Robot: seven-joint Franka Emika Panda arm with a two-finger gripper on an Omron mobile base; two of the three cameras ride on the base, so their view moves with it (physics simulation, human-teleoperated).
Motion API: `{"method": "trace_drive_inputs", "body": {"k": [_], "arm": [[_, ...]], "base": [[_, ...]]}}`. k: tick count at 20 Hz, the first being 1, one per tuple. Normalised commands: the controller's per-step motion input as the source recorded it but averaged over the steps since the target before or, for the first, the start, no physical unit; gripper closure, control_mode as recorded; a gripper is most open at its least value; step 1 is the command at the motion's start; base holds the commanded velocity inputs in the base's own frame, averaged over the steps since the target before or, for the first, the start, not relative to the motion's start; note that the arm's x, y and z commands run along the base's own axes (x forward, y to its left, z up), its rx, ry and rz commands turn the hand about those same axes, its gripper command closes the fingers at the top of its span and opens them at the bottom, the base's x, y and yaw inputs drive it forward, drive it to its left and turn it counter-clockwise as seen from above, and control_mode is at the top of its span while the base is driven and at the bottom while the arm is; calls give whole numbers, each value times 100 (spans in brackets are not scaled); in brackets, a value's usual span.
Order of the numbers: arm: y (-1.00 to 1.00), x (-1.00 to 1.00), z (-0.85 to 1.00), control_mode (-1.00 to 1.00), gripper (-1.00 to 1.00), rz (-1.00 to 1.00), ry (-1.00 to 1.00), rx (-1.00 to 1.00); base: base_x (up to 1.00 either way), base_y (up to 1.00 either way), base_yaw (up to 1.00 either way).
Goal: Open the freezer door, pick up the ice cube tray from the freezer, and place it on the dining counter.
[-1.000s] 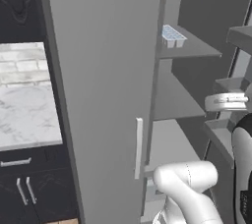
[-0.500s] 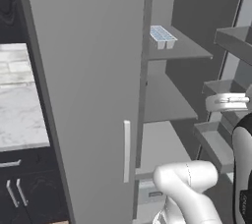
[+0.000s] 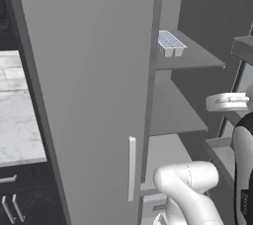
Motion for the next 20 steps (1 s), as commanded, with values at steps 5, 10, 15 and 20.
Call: {"method": "trace_drive_inputs", "body": {"k": [5,10,15,20], "arm": [[0,0,0,100,-100,0,0,0],[11,7,-1,-100,-100,-2,8,2],[33,0,10,-100,-100,-22,0,18],[4,-1,21,-100,-100,-29,0,30]], "base": [[40,8,0],[0,0,0],[0,0,0],[0,0,0]]}}
